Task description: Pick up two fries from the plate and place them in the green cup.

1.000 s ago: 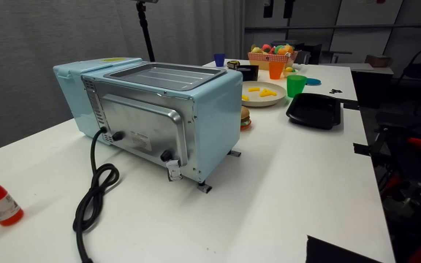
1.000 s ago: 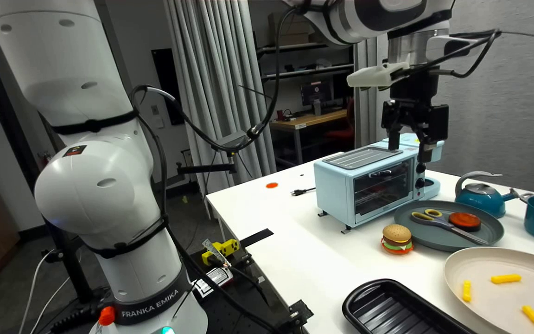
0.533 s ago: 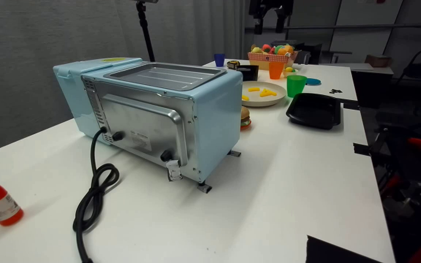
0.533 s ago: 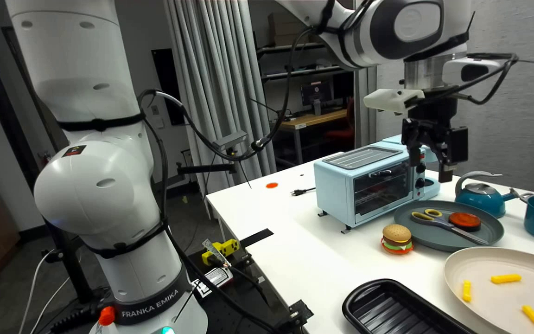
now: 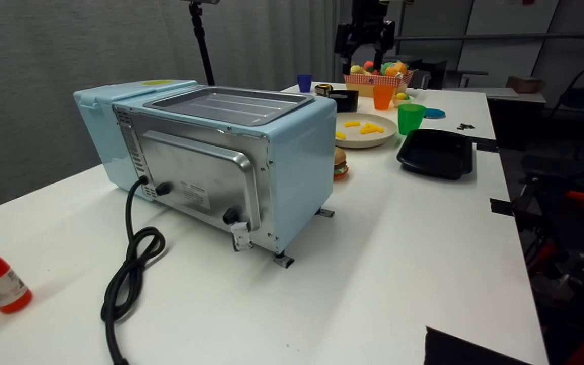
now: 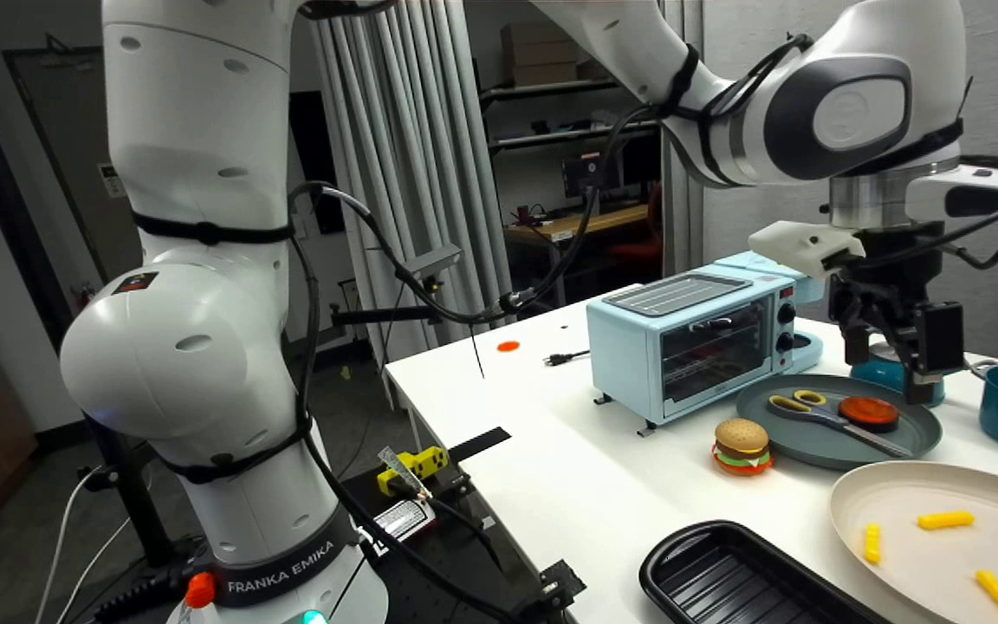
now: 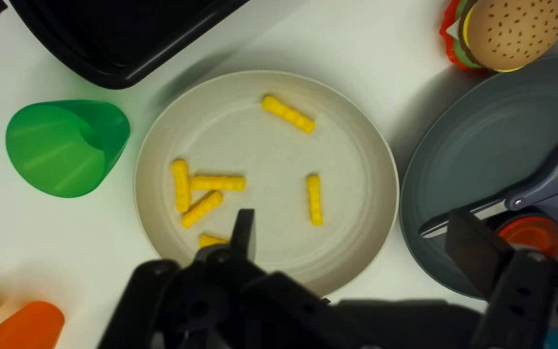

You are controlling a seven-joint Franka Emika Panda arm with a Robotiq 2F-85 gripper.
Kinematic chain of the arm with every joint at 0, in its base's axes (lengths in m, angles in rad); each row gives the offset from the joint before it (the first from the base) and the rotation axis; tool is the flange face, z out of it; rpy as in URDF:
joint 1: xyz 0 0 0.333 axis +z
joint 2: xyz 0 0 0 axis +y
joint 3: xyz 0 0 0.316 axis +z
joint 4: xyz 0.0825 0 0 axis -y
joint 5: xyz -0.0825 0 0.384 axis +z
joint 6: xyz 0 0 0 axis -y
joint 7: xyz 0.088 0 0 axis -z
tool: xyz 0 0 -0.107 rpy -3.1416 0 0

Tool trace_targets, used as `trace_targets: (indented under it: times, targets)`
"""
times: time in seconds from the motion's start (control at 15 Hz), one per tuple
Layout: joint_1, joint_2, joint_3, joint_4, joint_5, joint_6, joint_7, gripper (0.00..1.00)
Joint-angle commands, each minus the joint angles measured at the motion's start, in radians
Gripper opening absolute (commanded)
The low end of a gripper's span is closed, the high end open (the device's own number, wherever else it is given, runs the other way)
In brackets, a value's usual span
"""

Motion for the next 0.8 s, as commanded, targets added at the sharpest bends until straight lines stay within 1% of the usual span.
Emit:
trace_targets:
  times: [0.0, 0.27, 0.47, 0.73]
  targets:
    - [-0.002, 0.124, -0.013, 0.111, -0.01, 0.03, 0.046, 1.0]
    - [0.0, 0.239, -0.012, 0.208, -0.001, 0.052, 0.059, 1.0]
    - [0.003, 0.311, -0.013, 0.278, -0.003, 0.044, 0.069, 1.0]
    - [0.004, 0.383, -0.018, 0.335, -0.003, 0.039, 0.077, 1.0]
